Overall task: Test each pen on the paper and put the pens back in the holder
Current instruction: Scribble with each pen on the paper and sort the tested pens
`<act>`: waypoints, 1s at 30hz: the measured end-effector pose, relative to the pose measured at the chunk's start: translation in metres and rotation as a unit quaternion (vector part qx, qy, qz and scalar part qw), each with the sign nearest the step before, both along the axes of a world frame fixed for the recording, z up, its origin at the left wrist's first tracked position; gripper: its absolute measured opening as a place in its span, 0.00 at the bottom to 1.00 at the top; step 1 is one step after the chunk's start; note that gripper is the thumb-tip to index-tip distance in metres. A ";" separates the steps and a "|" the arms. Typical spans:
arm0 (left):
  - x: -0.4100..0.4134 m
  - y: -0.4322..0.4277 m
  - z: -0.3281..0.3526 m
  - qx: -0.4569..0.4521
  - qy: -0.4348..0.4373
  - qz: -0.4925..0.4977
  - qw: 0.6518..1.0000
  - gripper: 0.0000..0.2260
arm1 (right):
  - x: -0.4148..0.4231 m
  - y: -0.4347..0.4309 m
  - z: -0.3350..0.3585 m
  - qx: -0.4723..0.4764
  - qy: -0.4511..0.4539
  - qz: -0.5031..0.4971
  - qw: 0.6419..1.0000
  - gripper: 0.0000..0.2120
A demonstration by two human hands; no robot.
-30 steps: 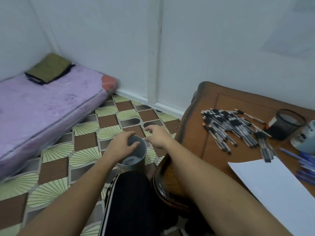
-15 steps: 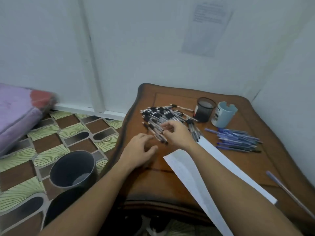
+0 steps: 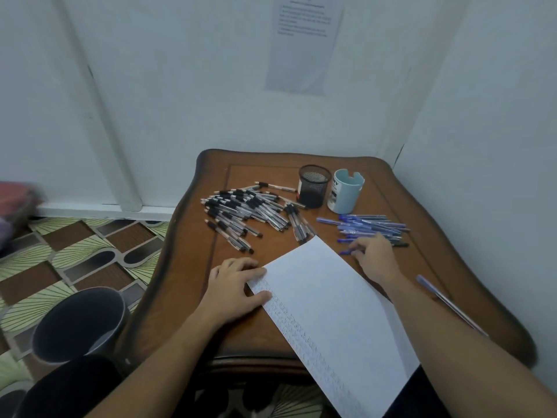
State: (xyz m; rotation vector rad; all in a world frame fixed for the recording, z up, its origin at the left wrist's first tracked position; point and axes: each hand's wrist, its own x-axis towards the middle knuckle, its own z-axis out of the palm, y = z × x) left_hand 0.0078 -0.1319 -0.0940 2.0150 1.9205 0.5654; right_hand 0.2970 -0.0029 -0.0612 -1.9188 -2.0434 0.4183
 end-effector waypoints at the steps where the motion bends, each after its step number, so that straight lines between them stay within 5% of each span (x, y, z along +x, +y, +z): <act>1: -0.001 -0.001 0.000 0.001 -0.005 -0.004 1.000 0.29 | -0.001 0.001 -0.002 0.011 -0.039 -0.006 0.999 0.07; 4: -0.003 -0.006 -0.001 0.026 -0.028 -0.006 0.999 0.30 | -0.011 -0.004 0.003 0.081 -0.074 0.041 0.993 0.10; 8: -0.002 -0.011 -0.002 0.066 -0.062 0.022 0.996 0.23 | -0.036 -0.019 0.019 0.044 0.085 0.116 0.989 0.18; 14: -0.001 -0.015 -0.004 0.062 -0.039 0.021 0.997 0.24 | -0.070 -0.039 0.030 0.054 0.093 0.160 0.981 0.04; 18: -0.002 -0.017 -0.003 0.054 -0.026 0.001 0.998 0.33 | -0.091 -0.048 0.035 0.053 0.299 0.085 0.949 0.07; 23: -0.003 -0.016 -0.004 0.055 -0.010 -0.004 0.998 0.24 | -0.112 -0.049 0.035 -0.068 0.509 -0.002 0.858 0.24; 26: -0.003 -0.016 -0.004 0.051 -0.008 -0.007 0.999 0.23 | -0.118 -0.047 0.019 -0.145 0.539 0.026 0.829 0.19; 30: -0.003 -0.017 -0.005 0.057 -0.008 -0.004 0.998 0.22 | -0.127 -0.044 0.004 -0.133 0.503 0.044 0.853 0.11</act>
